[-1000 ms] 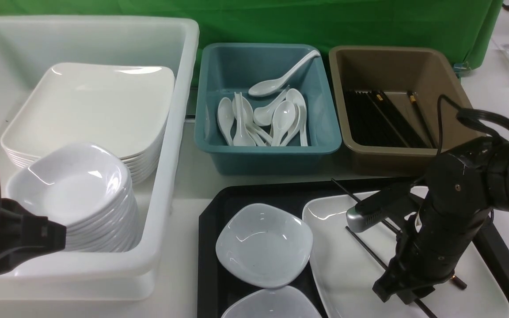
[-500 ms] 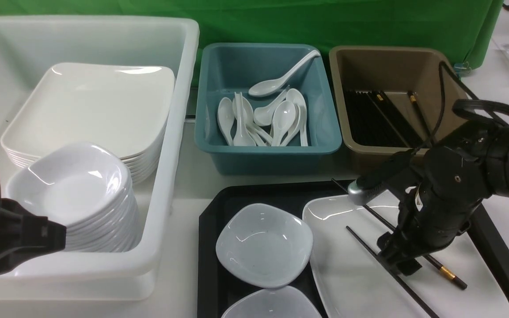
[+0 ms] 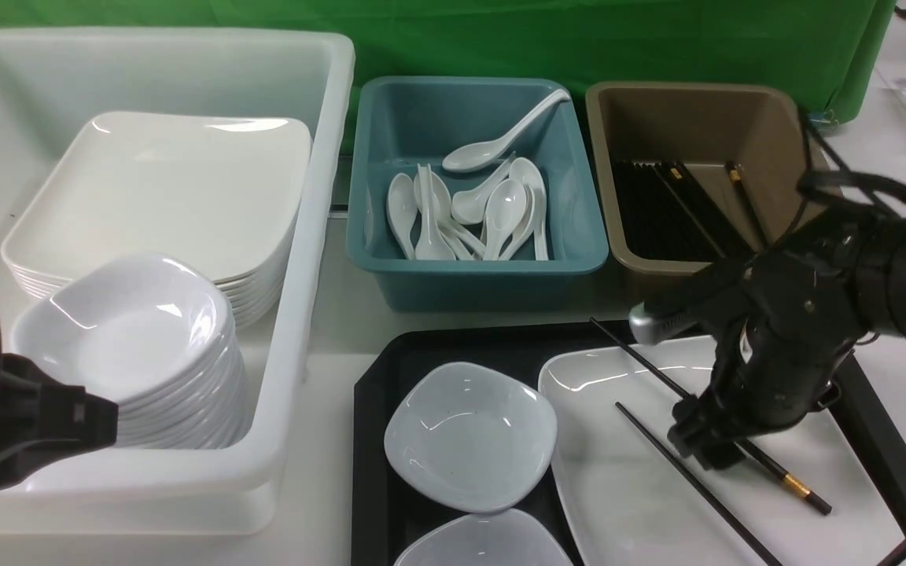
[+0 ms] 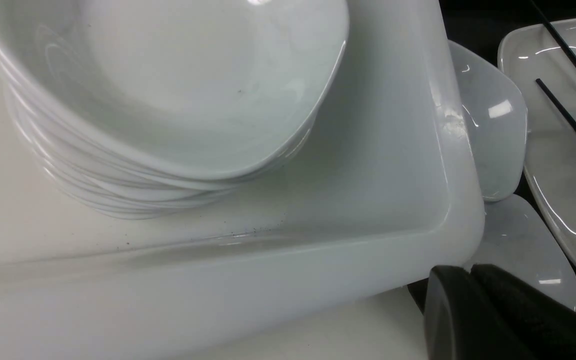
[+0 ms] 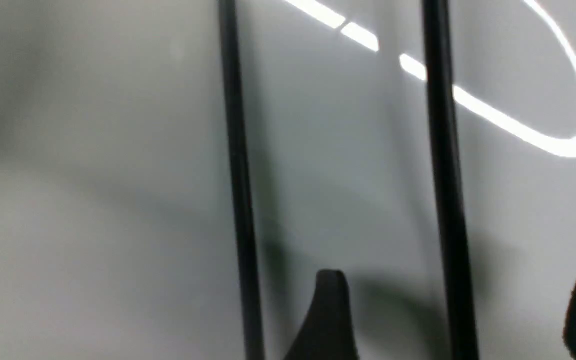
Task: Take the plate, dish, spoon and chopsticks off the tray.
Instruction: Use the right arm to grab a pair of chopsticks from the plate
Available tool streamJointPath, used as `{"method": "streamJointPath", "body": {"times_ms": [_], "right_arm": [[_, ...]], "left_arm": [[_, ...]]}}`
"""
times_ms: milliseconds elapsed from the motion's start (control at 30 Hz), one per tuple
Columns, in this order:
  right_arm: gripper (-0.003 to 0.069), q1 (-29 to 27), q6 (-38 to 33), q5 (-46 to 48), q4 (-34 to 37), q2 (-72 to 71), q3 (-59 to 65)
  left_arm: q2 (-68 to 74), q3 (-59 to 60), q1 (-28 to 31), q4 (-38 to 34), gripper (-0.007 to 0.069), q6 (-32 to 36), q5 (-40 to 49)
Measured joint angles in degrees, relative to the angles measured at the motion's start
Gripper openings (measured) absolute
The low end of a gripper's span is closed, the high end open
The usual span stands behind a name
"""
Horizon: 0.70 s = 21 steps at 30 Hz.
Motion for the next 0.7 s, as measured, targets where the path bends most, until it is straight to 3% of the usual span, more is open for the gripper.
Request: {"method": "streamJointPath", "body": {"times_ms": [200,367,500,600,700], "right_arm": [[0.0554,-2.77,-0.19,1.55,1.49,0.09,-1.97],[0.0503,-5.55,-5.48,3.5,8.38,2.2,-2.03],[0.0328,-5.81,-9.17,4.01,12.5,2.87,-2.03],[0.012,-5.81,-9.72,5.38,12.76,2.87,-2.03],[0.0072,-5.81,-9.96,7.27,12.82,2.87,-2.03]], "left_arm": [[0.0,0.0,0.0,0.0,0.0008,0.0,0.12],[0.0,0.0,0.0,0.0,0.0008,0.0,0.17],[0.0,0.0,0.0,0.0,0.0008,0.0,0.17],[0.0,0.0,0.0,0.0,0.0008,0.0,0.17],[0.0,0.0,0.0,-0.07,0.0008,0.0,0.17]]}}
